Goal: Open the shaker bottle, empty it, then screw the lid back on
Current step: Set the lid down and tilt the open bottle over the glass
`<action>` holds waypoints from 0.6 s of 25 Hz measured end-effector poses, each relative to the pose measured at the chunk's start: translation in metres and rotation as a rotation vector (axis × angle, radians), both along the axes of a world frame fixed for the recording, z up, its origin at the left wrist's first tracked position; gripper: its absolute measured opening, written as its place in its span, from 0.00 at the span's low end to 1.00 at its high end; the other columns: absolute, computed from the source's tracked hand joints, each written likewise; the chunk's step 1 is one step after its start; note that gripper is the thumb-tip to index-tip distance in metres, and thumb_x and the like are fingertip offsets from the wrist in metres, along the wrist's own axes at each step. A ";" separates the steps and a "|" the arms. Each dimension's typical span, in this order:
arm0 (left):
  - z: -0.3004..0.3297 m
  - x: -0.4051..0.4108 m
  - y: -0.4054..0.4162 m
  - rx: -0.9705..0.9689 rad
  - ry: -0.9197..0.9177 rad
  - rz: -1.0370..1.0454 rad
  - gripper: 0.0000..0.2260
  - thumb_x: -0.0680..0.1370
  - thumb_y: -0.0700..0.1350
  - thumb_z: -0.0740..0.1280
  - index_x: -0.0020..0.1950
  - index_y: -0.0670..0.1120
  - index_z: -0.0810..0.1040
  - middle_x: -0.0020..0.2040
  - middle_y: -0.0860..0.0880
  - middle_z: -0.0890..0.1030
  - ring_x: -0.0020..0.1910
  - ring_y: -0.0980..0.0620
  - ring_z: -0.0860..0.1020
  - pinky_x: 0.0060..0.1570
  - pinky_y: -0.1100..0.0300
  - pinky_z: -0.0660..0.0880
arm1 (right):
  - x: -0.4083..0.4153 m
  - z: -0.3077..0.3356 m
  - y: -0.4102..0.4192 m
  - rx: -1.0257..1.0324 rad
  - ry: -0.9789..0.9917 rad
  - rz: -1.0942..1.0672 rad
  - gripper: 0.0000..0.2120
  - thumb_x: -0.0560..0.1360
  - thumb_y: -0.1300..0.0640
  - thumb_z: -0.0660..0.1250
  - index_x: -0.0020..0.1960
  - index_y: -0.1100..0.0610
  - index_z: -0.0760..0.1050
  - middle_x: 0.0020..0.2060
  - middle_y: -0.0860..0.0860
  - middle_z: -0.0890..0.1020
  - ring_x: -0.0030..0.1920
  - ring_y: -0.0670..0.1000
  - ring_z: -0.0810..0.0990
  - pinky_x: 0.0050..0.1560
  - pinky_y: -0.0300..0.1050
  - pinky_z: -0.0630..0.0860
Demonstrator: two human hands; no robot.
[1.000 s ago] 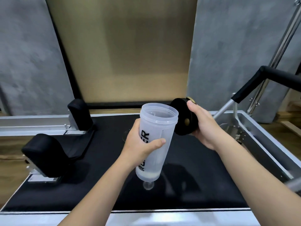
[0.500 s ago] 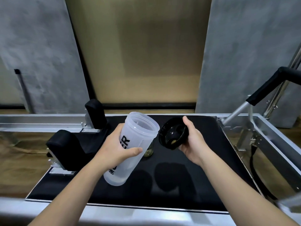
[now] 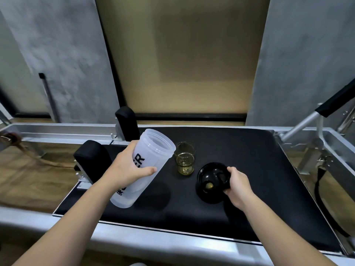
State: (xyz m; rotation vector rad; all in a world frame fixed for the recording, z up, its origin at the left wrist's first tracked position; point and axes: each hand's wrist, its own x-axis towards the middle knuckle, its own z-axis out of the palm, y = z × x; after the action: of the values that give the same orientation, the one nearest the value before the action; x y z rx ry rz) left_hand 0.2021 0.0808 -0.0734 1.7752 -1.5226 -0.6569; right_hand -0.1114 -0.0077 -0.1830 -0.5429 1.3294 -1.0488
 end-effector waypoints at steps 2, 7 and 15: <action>-0.002 0.001 -0.003 0.001 -0.013 0.005 0.29 0.69 0.46 0.84 0.63 0.59 0.74 0.57 0.56 0.83 0.56 0.56 0.82 0.51 0.58 0.78 | 0.003 -0.006 0.000 -0.033 0.117 0.040 0.14 0.83 0.52 0.61 0.61 0.57 0.80 0.58 0.57 0.83 0.55 0.57 0.82 0.62 0.60 0.78; -0.005 0.000 -0.013 0.010 -0.045 0.009 0.30 0.69 0.47 0.84 0.65 0.58 0.74 0.57 0.56 0.84 0.56 0.57 0.82 0.51 0.59 0.77 | 0.016 0.016 0.005 -0.402 0.973 0.160 0.21 0.81 0.49 0.66 0.73 0.53 0.73 0.75 0.53 0.70 0.76 0.57 0.66 0.75 0.58 0.59; -0.011 -0.007 -0.018 0.022 -0.060 0.048 0.23 0.70 0.50 0.83 0.56 0.60 0.73 0.55 0.57 0.83 0.54 0.57 0.82 0.50 0.57 0.77 | 0.120 0.037 0.059 -0.420 0.109 0.401 0.13 0.78 0.56 0.74 0.60 0.49 0.76 0.55 0.54 0.83 0.49 0.52 0.83 0.43 0.45 0.85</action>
State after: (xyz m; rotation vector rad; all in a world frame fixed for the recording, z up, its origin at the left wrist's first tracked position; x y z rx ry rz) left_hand 0.1954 0.0626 -0.0848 1.8572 -1.5125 -0.6040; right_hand 0.0084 0.0513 -0.1456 -1.1449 1.0327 -0.9710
